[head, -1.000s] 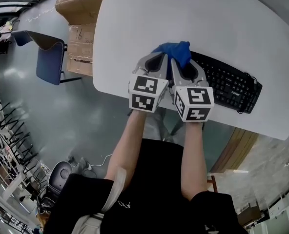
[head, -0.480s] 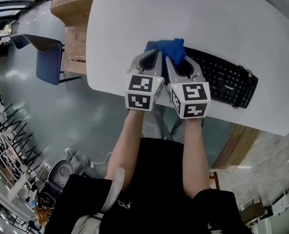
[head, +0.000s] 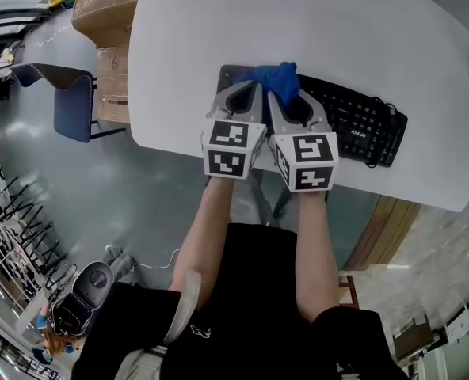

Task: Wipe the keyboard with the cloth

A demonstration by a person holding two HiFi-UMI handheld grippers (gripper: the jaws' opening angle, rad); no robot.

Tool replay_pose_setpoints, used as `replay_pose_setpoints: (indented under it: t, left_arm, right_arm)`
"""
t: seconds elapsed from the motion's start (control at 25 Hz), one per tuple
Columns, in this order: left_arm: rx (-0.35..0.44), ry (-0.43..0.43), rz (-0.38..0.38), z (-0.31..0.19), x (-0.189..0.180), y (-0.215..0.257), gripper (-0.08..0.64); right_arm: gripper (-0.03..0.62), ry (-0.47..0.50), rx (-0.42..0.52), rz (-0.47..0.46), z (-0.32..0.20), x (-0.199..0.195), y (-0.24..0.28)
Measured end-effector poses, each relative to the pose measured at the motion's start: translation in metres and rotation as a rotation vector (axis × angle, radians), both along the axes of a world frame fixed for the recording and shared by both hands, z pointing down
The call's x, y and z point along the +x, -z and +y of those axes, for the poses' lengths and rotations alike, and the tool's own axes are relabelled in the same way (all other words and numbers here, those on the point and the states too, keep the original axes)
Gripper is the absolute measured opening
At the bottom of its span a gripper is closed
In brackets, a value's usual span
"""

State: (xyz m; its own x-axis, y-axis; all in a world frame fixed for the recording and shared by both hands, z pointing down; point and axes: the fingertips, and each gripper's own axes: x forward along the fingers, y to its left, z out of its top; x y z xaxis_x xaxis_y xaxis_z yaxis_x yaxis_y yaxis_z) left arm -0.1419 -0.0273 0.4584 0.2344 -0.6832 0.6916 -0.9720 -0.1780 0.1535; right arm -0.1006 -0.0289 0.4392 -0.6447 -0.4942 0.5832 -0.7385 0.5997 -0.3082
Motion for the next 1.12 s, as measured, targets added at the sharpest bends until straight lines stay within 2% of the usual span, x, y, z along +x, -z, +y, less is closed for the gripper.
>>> replay_pose_setpoints:
  t: [0.6,0.76,0.96,1.12]
  left_arm:
    - [0.001,-0.059,0.01,-0.005,0.043,-0.001,-0.004]
    - [0.004,-0.075,0.01,-0.005,0.064,0.003,-0.004]
    - [0.008,-0.074,0.041,-0.01,0.075,0.002,-0.003]
    - [0.008,-0.107,0.029,-0.009,0.085,0.002,-0.005]
  right_arm:
    - [0.092,-0.059,0.003,0.011,-0.002,0.043,0.0]
    - [0.093,-0.076,0.003,0.01,-0.001,0.064,0.004]
    - [0.094,-0.101,0.001,0.014,-0.002,0.073,-0.001]
    - [0.093,-0.121,0.001,0.019,-0.002,0.084,0.001]
